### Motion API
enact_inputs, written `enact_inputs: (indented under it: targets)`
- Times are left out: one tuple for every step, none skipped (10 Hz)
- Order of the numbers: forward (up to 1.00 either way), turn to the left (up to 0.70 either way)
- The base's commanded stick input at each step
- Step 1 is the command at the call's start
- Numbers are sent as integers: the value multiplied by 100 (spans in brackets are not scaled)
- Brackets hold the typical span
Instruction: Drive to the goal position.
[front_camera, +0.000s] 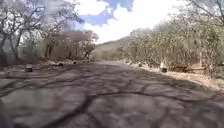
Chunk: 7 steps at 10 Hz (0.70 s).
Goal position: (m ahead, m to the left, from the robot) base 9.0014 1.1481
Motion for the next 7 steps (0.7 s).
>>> enact_inputs:
  targets:
    - [70,0]
    - [70,0]
    - [70,0]
    - [70,0]
    - [70,0]
    - [70,0]
    - [70,0]
